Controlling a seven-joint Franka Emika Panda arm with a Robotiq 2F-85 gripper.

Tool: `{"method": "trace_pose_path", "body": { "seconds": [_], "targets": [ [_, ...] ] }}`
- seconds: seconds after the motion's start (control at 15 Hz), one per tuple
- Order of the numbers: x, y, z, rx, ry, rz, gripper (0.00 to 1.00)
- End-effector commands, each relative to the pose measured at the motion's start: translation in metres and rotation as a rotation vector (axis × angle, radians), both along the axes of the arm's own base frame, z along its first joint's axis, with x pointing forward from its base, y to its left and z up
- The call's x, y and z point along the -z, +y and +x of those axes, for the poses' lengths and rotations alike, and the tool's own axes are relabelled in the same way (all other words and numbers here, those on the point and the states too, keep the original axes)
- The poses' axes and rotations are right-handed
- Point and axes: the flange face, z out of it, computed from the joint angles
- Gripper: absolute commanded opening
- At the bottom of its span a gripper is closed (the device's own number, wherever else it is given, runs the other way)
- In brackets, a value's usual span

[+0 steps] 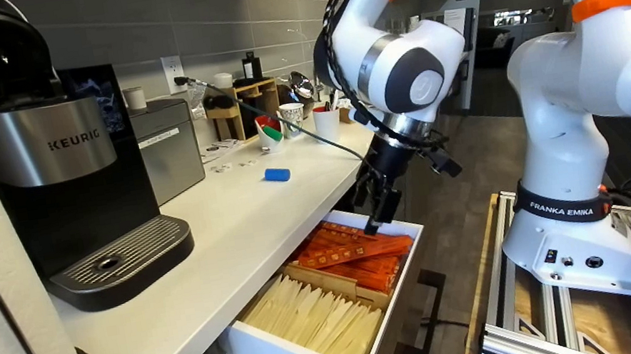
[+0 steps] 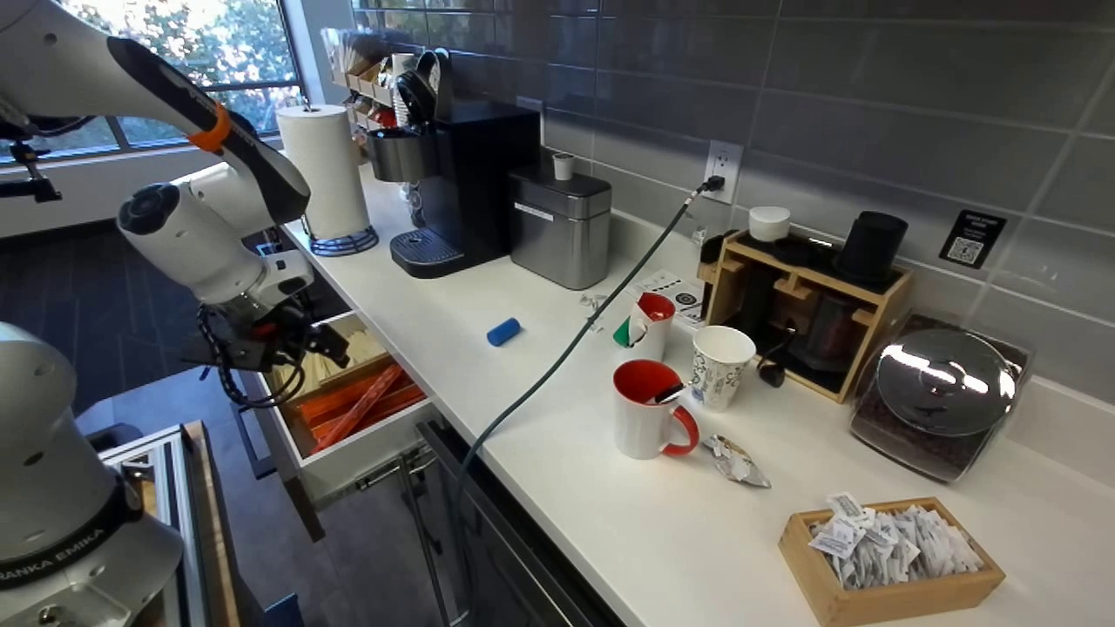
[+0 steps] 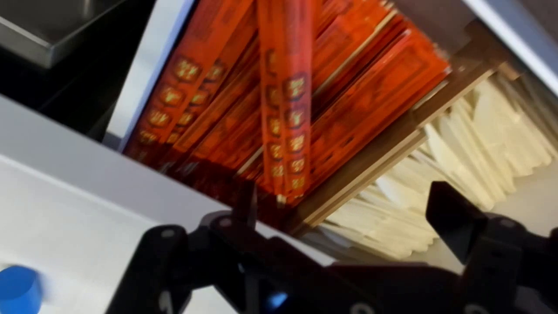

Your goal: Put the orange item in the drawer and close the drawer

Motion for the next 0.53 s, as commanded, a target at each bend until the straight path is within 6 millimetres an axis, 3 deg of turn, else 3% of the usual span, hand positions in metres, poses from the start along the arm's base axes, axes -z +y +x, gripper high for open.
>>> {"method": "trace_pose_path", "body": {
  "seconds": [0.0,0.27,0.47],
  "targets": [
    [0.018,0.025,-0.029,0.032,0.100,-0.037,1.00],
    [0.023,0.044,-0.046,0.109,0.139,-0.003,1.00],
    [0.012,0.048,-0.044,0.202,0.140,0.061,1.00]
  ]
}}
